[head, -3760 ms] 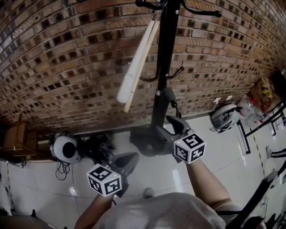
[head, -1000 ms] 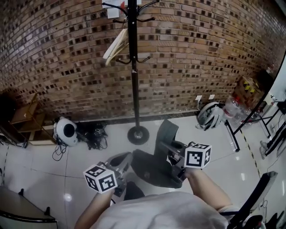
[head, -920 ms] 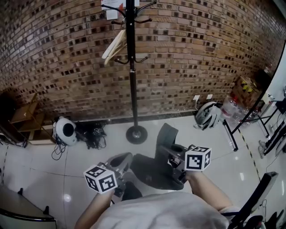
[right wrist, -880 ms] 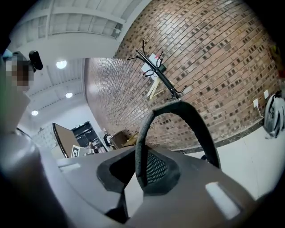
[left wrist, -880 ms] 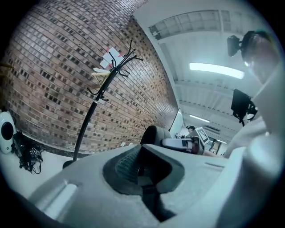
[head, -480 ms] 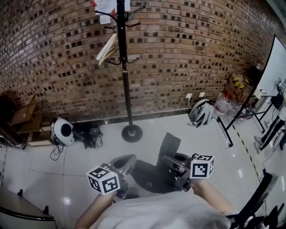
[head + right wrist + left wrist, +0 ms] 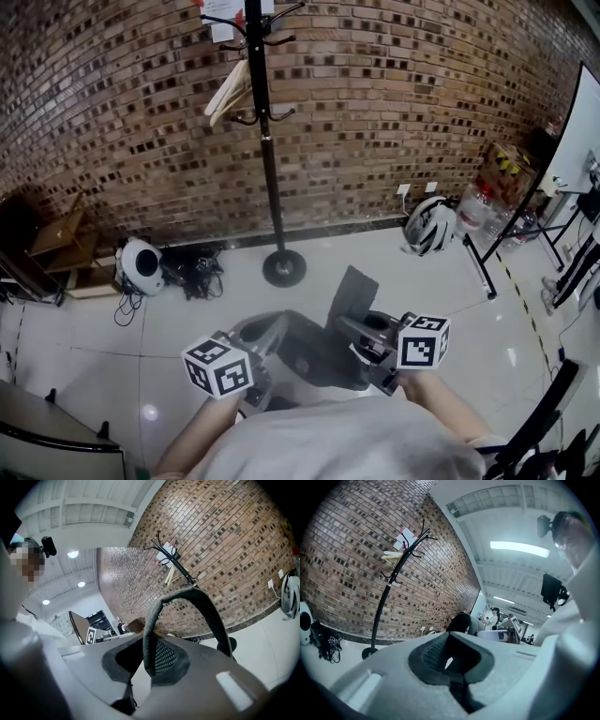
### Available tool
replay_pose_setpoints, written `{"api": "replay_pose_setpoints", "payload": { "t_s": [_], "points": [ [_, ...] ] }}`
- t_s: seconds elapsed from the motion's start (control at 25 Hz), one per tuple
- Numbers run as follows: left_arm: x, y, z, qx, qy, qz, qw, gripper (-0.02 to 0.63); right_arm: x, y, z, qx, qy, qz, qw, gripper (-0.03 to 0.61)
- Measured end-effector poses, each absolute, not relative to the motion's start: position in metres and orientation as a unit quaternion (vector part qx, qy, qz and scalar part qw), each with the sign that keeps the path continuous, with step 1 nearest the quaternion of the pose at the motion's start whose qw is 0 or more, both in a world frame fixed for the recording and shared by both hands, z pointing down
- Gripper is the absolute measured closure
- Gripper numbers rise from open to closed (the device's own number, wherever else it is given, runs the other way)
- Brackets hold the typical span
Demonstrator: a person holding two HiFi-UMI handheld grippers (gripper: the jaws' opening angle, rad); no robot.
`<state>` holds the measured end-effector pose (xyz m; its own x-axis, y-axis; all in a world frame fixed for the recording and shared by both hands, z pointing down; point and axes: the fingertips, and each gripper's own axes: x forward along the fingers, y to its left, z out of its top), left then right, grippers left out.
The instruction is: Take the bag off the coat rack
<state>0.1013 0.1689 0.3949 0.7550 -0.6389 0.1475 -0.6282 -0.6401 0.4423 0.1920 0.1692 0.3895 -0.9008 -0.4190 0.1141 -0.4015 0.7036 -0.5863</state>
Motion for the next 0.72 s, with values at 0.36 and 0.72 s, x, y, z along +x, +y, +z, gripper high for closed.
{"api": "replay_pose_setpoints", "payload": {
  "t_s": [0.36,0.72],
  "points": [
    [0.111,0.181,0.394,0.904,-0.356,-0.006,0.238,0.618,0.202,0.176,0.398,-0.223,0.925,-0.308,-0.002,0.554],
    [0.112,0.184,0.402,0.907,-0.346,0.0,0.24,0.618,0.203,0.184,0.412,-0.231,0.921,-0.314,-0.008,0.554]
  ]
}}
